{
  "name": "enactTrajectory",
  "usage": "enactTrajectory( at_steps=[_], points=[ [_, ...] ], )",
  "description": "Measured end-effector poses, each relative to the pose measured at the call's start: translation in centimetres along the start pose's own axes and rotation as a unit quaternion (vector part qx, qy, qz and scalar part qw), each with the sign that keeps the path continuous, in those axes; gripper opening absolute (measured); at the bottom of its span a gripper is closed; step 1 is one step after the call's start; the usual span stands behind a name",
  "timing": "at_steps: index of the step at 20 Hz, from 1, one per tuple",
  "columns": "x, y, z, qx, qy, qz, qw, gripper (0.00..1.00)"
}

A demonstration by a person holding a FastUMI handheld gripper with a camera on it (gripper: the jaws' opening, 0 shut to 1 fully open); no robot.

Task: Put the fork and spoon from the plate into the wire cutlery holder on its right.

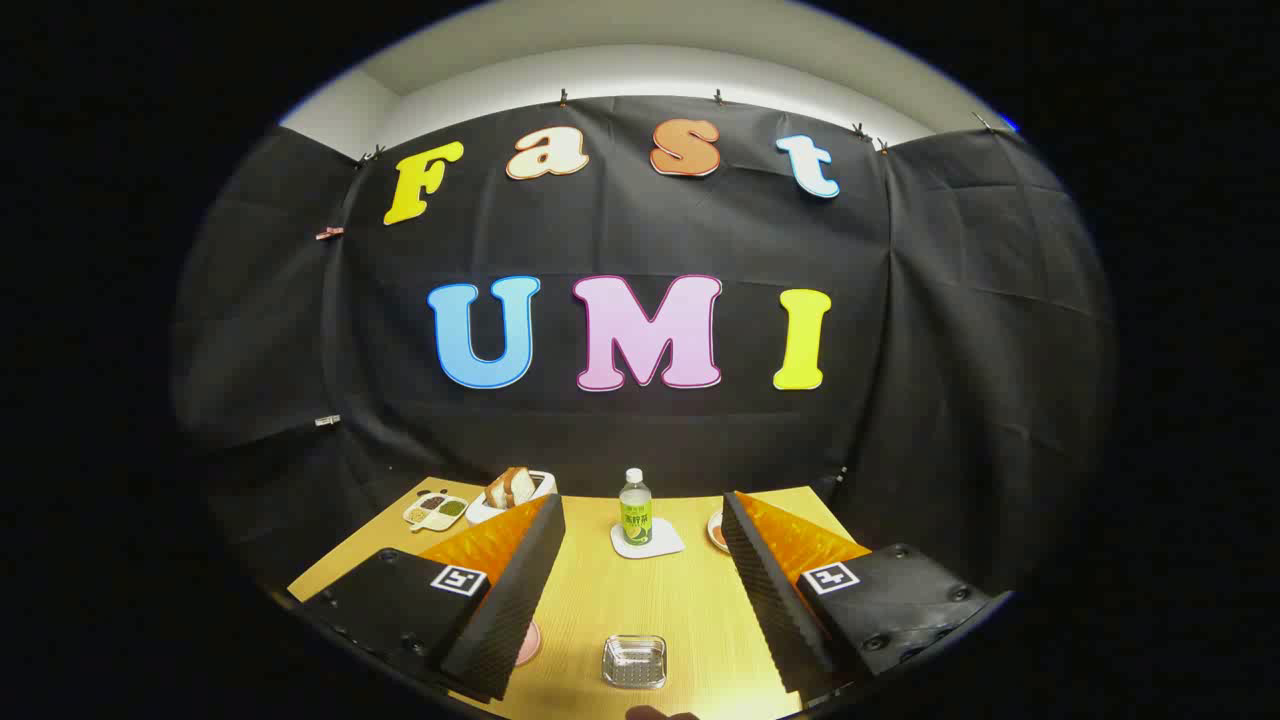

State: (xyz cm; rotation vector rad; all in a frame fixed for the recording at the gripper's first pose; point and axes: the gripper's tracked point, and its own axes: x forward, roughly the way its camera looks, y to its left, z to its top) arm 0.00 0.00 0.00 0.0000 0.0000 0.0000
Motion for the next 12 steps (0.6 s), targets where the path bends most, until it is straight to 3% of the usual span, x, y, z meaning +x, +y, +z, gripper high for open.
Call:
enactTrajectory(
  at_steps=[12],
  points=[
    [-0.4,1.2,-0.1,0.001,0.003,-0.009,1.0,0.98]
  ],
)
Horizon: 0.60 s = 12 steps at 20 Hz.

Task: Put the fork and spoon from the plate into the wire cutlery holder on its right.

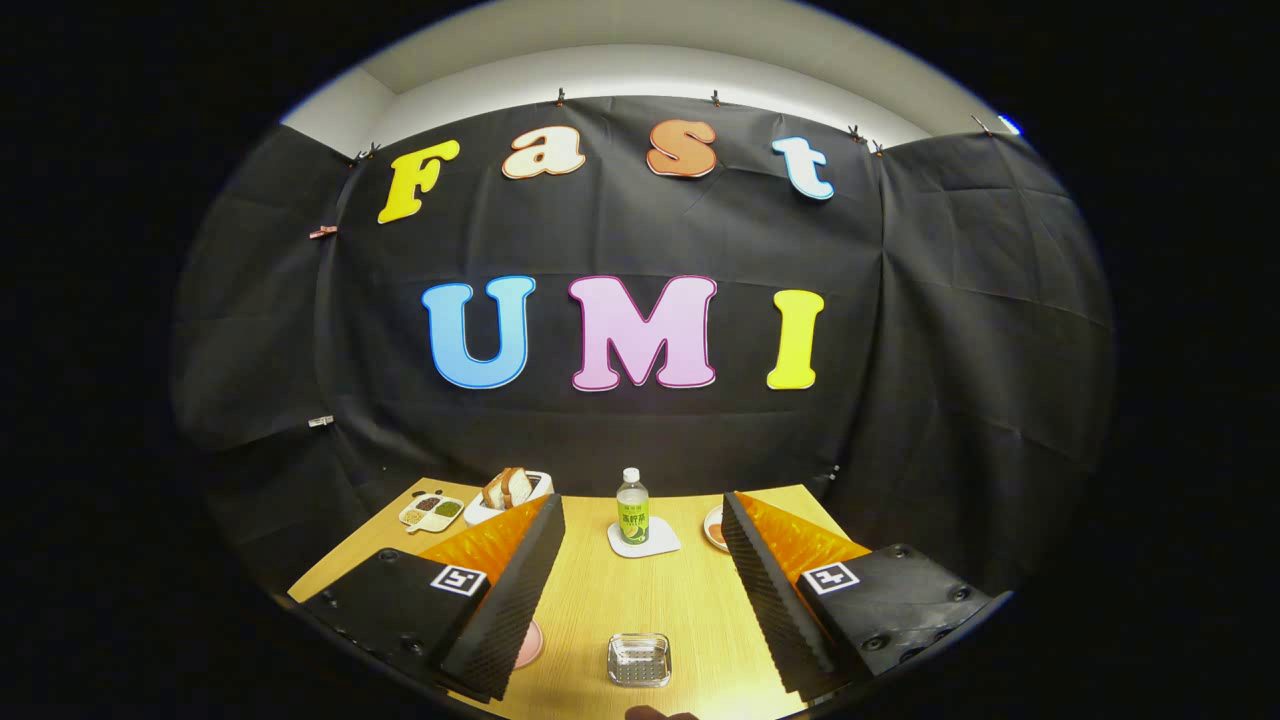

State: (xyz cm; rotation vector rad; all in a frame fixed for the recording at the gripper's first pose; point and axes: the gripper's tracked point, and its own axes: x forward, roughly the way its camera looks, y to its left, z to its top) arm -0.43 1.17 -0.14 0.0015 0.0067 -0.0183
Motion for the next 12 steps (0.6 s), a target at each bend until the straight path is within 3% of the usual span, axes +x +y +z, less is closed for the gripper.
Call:
enactTrajectory(
  at_steps=[12],
  points=[
    [0.6,4.3,-3.2,0.005,0.034,0.023,0.999,0.98]
  ],
)
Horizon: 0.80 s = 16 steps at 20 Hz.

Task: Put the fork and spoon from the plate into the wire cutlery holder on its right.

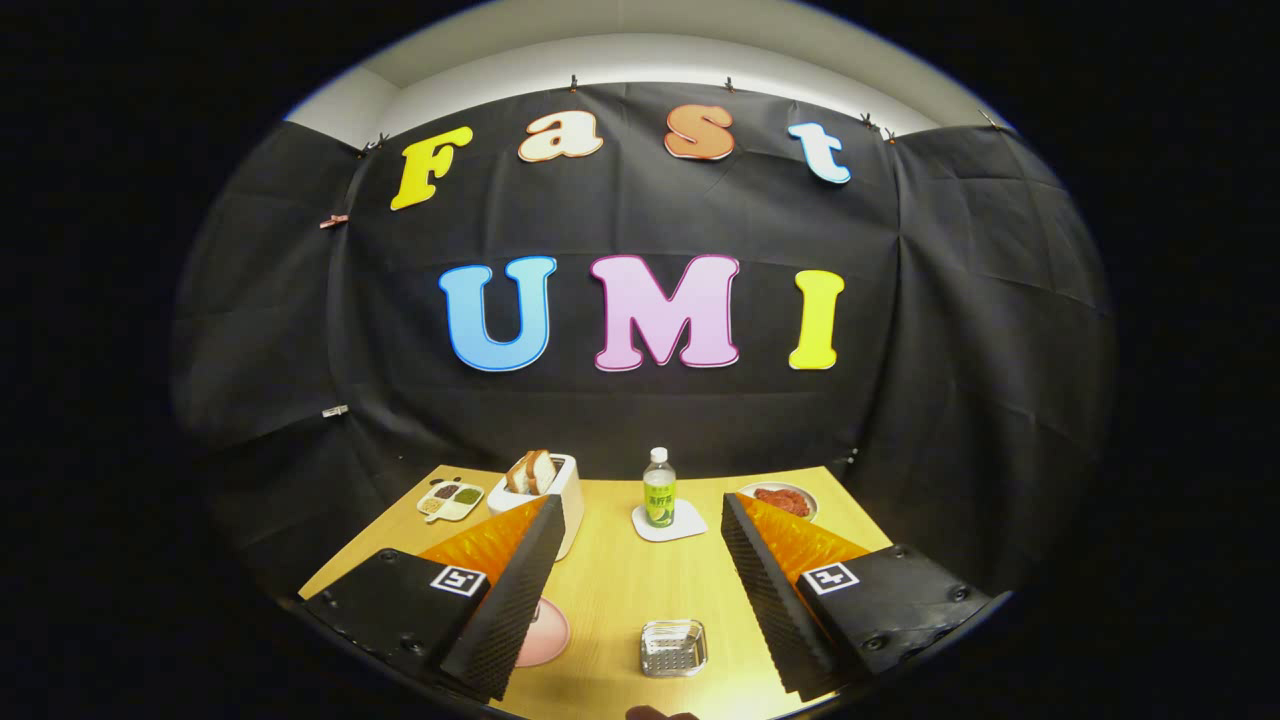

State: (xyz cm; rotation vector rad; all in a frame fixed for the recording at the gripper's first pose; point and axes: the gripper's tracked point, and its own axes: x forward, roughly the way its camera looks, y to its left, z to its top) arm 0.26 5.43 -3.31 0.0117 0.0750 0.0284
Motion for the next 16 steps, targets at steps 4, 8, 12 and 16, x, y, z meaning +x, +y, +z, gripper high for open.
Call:
enactTrajectory(
  at_steps=[4,8,12,16],
  points=[
    [1.2,3.3,-4.4,-0.002,0.067,0.026,0.997,0.99],
    [2.7,6.7,-9.8,-0.009,0.143,0.049,0.988,0.99],
    [4.0,9.8,-15.0,-0.03,0.214,0.068,0.974,0.99],
    [5.5,12.1,-21.0,-0.043,0.291,0.071,0.953,0.99]
  ],
)
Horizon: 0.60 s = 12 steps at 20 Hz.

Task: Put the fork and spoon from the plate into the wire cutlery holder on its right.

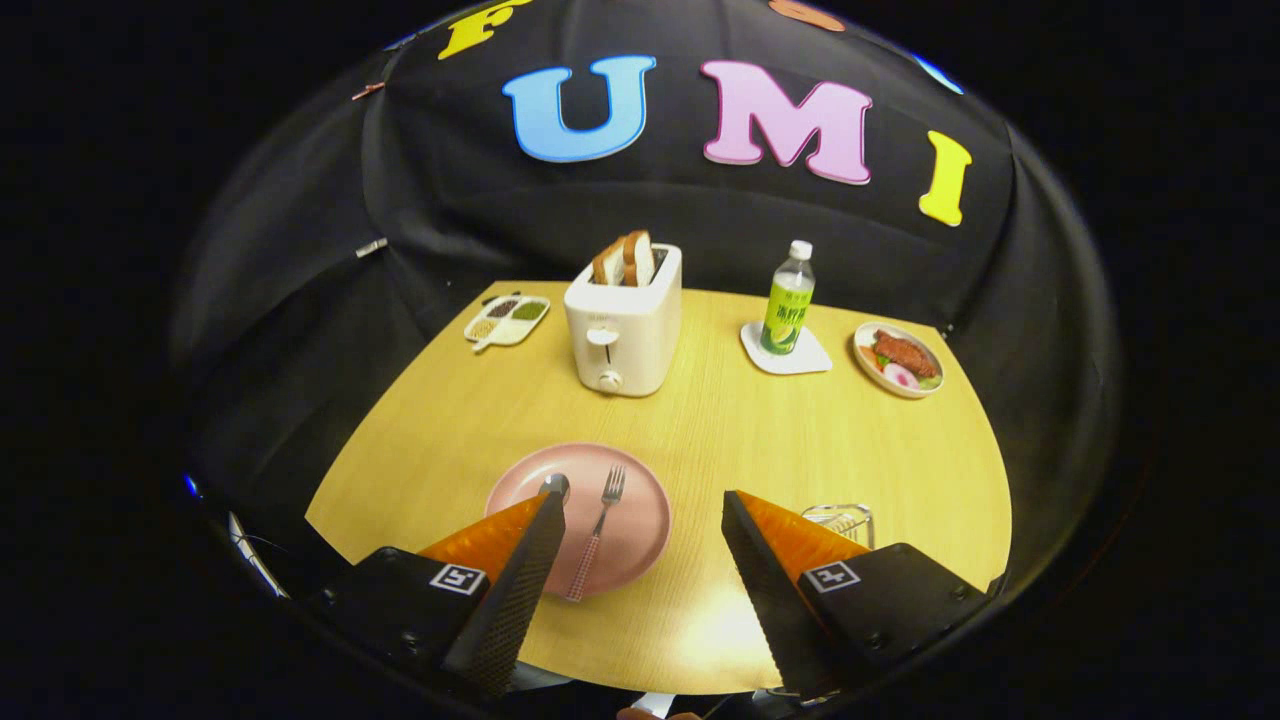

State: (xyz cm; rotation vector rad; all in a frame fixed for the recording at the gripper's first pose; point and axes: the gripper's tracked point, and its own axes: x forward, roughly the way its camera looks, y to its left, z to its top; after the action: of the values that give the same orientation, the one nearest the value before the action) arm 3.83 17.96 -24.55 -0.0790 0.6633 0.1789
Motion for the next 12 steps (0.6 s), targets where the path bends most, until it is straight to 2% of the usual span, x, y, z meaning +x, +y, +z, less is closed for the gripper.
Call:
enactTrajectory(
  at_steps=[3,12],
  points=[
    [3.4,1.3,-2.9,0.016,0.057,0.001,0.998,0.99],
    [10.2,3.7,-8.8,-0.009,0.153,0.001,0.988,0.99]
  ],
)
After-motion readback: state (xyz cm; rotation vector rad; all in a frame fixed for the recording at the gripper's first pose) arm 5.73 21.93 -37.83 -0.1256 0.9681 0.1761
